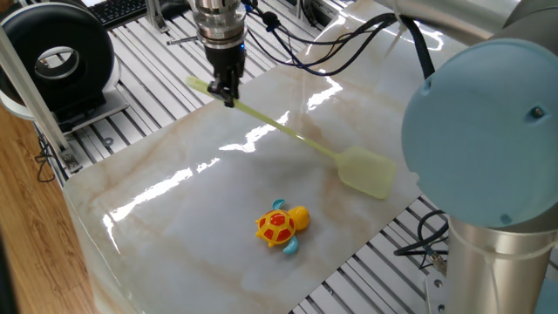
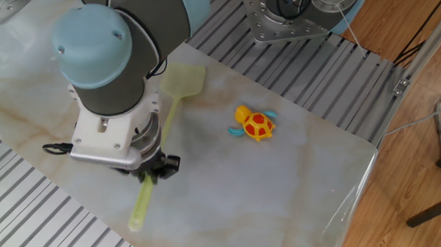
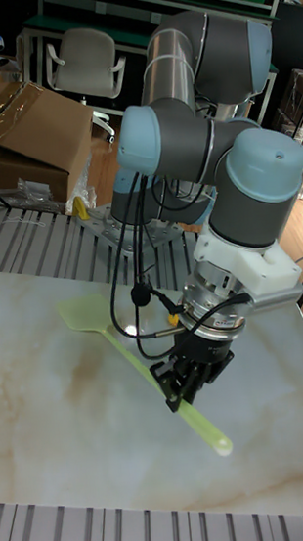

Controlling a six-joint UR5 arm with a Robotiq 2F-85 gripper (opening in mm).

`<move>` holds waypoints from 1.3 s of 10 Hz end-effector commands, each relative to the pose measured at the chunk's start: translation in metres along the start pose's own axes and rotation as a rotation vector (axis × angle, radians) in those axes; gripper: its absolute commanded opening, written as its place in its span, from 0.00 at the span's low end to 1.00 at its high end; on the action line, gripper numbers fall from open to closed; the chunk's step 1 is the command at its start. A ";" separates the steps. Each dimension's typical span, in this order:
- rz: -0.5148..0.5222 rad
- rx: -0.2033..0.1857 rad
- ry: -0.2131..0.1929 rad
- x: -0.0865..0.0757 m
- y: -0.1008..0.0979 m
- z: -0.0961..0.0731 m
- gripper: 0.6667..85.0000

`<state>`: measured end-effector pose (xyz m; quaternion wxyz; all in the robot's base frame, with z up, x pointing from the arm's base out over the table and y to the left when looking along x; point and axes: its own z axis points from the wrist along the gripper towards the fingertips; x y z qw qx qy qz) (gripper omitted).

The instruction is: Swat with a flyswatter

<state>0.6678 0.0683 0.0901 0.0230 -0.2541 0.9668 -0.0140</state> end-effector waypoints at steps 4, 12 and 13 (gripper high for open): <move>-0.071 0.012 -0.077 -0.020 -0.016 0.013 0.01; -0.084 0.018 -0.097 -0.029 -0.022 0.023 0.01; -0.089 0.021 -0.101 -0.030 -0.025 0.026 0.01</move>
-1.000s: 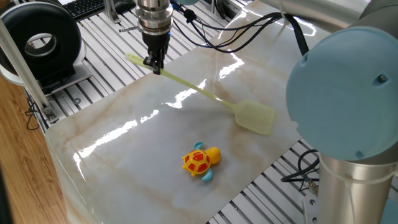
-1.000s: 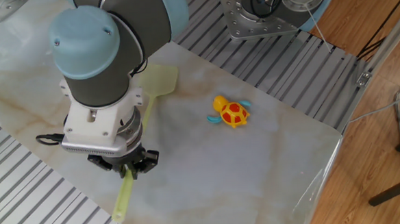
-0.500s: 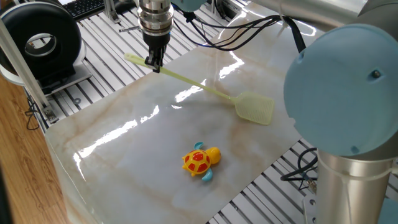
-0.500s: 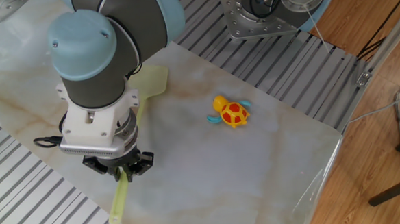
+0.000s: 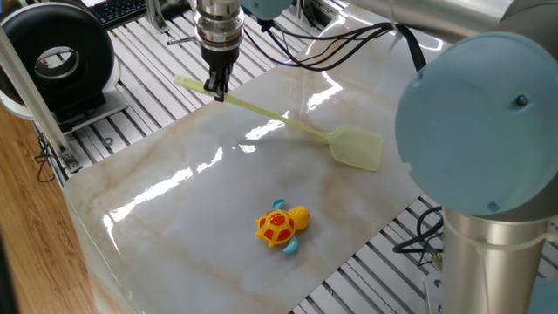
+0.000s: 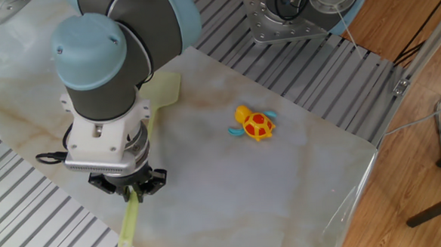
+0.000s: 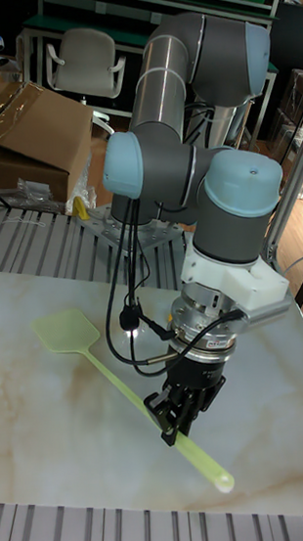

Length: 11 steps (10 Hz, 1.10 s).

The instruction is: Swat with a flyswatter

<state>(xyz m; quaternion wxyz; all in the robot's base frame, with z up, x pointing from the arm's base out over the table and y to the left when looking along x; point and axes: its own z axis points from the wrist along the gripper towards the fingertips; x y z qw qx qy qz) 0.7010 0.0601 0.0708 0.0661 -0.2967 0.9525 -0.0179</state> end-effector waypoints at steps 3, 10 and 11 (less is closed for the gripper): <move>-0.007 -0.006 -0.044 -0.008 -0.007 0.008 0.01; -0.004 0.005 -0.105 -0.025 -0.008 0.008 0.01; -0.010 -0.004 -0.110 -0.027 -0.005 0.008 0.01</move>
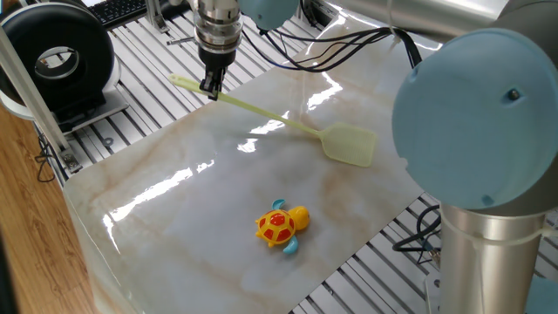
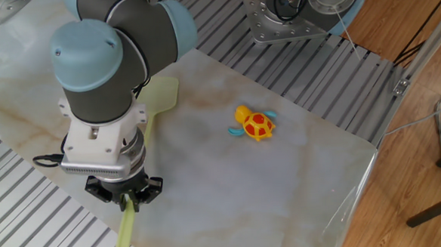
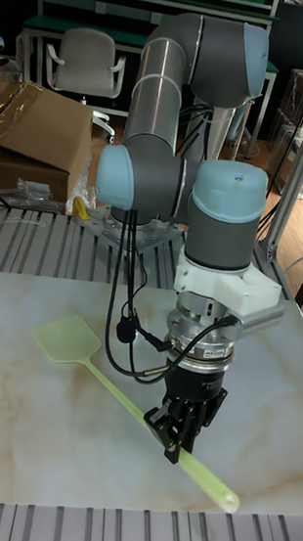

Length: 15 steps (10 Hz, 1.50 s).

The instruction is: Swat with a flyswatter

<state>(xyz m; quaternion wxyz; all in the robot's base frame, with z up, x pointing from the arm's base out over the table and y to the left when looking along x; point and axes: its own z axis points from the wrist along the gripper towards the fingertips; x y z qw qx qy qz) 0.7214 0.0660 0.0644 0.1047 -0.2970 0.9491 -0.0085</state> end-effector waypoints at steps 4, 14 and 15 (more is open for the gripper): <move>-0.021 0.012 0.005 0.004 -0.005 -0.002 0.01; 0.026 -0.057 0.043 0.018 0.015 -0.012 0.01; 0.008 -0.048 0.025 0.012 0.010 -0.003 0.01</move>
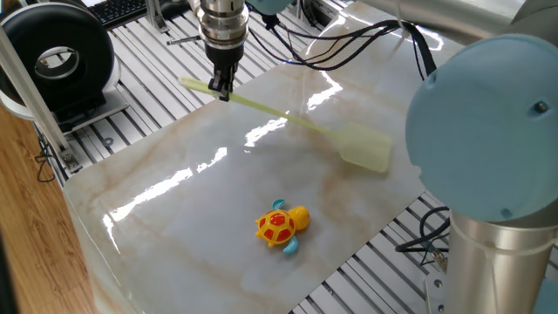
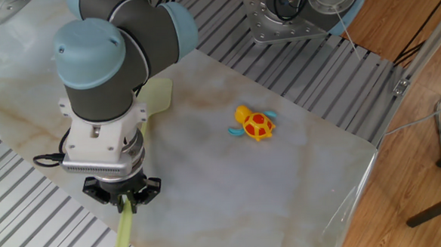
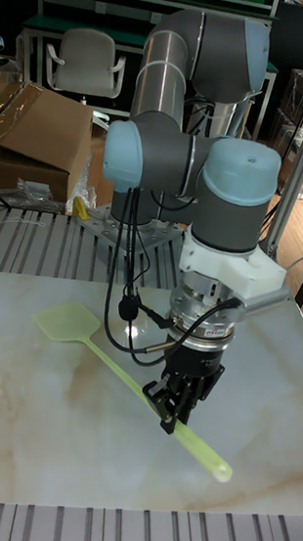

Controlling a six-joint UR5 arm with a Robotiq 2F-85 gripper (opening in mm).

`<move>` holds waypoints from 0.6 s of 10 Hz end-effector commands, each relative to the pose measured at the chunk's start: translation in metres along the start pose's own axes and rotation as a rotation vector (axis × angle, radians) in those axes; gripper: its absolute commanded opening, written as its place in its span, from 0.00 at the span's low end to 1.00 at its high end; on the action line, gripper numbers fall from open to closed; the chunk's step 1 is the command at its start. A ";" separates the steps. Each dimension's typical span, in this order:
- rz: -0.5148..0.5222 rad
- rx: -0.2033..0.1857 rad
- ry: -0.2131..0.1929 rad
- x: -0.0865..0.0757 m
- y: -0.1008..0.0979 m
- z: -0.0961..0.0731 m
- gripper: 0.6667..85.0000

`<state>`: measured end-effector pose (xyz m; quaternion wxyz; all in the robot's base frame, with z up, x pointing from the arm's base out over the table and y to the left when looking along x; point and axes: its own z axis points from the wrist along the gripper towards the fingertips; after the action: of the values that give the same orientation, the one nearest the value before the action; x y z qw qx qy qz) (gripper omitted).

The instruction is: Swat with a flyswatter

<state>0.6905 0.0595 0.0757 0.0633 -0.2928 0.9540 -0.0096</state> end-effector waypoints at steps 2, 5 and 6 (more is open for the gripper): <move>0.000 -0.050 -0.075 -0.020 0.003 0.015 0.01; 0.055 0.017 0.134 0.030 0.005 -0.014 0.01; 0.075 0.031 0.161 0.034 0.007 -0.020 0.01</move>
<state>0.6756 0.0538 0.0766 0.0291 -0.2755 0.9607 -0.0199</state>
